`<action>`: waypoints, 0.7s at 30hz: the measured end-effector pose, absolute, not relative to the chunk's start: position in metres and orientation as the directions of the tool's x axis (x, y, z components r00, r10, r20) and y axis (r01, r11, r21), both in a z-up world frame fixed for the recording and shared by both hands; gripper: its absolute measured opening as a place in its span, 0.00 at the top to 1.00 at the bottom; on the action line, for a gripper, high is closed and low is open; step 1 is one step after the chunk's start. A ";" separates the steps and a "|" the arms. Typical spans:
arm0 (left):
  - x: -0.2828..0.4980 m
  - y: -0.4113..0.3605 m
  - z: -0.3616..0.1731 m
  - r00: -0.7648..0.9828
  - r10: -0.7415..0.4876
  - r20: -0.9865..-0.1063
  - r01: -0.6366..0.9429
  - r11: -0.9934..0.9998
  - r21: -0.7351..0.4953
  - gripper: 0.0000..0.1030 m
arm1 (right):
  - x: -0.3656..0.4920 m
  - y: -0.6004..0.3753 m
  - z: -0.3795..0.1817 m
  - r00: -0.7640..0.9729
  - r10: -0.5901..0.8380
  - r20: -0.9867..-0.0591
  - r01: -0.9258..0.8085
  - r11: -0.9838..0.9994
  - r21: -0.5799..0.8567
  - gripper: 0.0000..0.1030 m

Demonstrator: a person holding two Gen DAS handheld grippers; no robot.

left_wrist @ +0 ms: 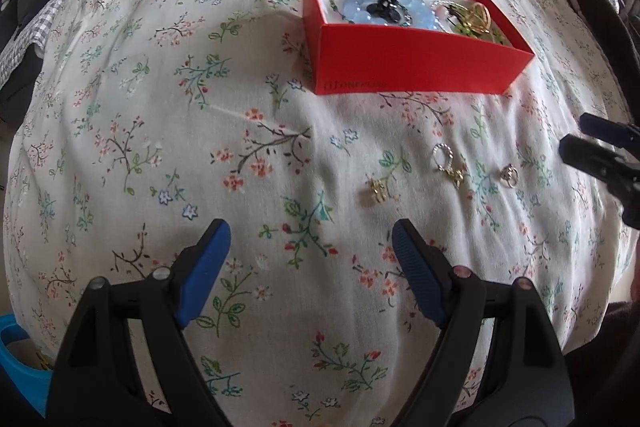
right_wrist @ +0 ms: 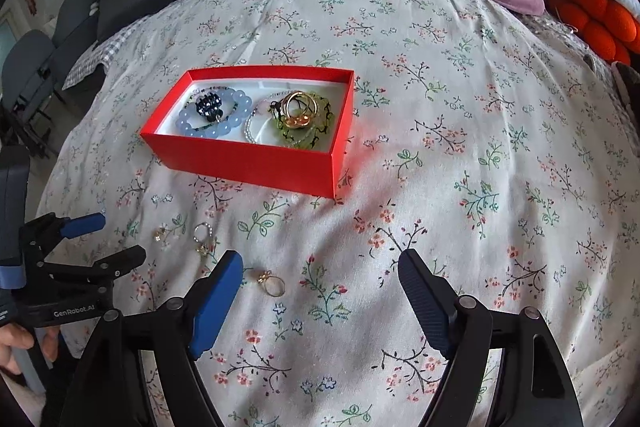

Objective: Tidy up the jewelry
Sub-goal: 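Lift both open tools from the box toward the remaining earrings and rings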

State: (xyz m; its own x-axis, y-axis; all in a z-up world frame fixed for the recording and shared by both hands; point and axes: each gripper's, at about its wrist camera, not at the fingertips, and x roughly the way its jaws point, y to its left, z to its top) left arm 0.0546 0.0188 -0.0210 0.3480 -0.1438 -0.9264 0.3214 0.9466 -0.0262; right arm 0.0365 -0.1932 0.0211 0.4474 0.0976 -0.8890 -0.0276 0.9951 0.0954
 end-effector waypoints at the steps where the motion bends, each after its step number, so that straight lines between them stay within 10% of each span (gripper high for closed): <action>1: 0.053 0.018 -0.021 0.346 -0.154 -0.925 0.333 0.943 -0.033 0.19 | 0.035 -0.192 0.018 0.441 0.102 -0.892 -0.030 0.995 0.098 0.21; 15: 0.047 0.009 -0.020 0.312 -0.282 -0.907 0.418 0.898 -0.135 0.21 | 0.016 -0.152 -0.024 0.339 0.172 -0.925 -0.257 0.963 0.084 0.21; 21: 0.054 -0.005 -0.023 0.332 -0.296 -0.896 0.462 0.879 -0.119 0.45 | 0.018 -0.151 -0.034 0.348 0.187 -0.919 -0.286 0.954 0.086 0.21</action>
State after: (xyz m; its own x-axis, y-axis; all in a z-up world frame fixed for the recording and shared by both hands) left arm 0.0539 -0.0052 -0.0226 0.3317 -0.2957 -0.8958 0.4623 0.8787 -0.1189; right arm 0.0178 -0.1512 -0.0337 0.3480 0.1868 -0.9187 -0.2863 0.9543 0.0856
